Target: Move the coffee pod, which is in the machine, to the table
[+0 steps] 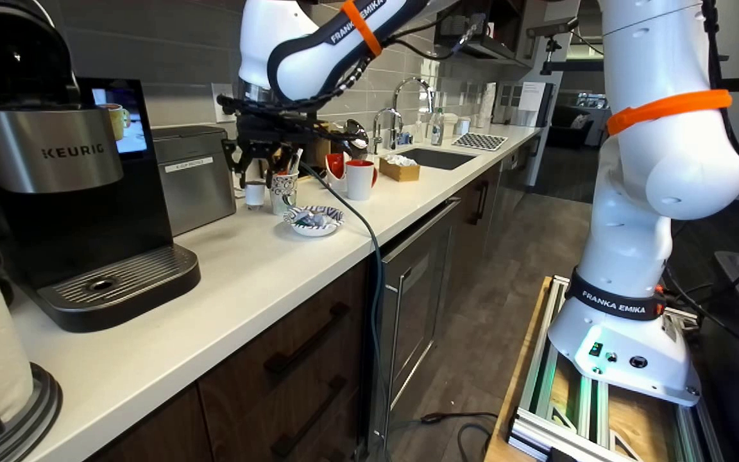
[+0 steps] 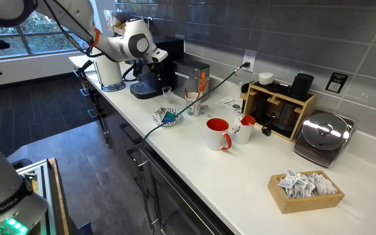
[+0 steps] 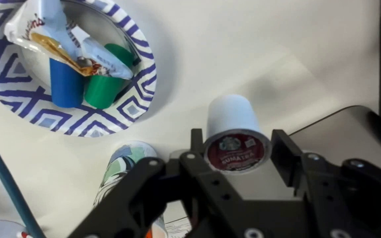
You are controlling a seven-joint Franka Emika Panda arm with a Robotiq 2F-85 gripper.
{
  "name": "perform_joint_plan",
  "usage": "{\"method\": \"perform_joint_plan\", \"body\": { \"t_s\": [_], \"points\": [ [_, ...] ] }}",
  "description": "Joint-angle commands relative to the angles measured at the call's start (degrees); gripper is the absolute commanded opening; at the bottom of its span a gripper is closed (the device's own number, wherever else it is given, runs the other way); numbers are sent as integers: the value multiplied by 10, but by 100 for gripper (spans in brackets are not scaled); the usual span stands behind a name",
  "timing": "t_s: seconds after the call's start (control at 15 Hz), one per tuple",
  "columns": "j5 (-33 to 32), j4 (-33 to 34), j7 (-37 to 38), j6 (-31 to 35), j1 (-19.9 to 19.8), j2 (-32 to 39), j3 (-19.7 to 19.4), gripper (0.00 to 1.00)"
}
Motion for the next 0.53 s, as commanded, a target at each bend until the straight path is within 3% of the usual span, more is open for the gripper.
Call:
{"method": "perform_joint_plan", "body": {
  "t_s": [0.0, 0.27, 0.47],
  "points": [
    [-39, -38, 68, 59, 20, 9, -28, 29],
    [-95, -60, 129, 105, 47, 12, -56, 29],
    [-117, -55, 154, 92, 64, 22, -60, 29]
  ]
}}
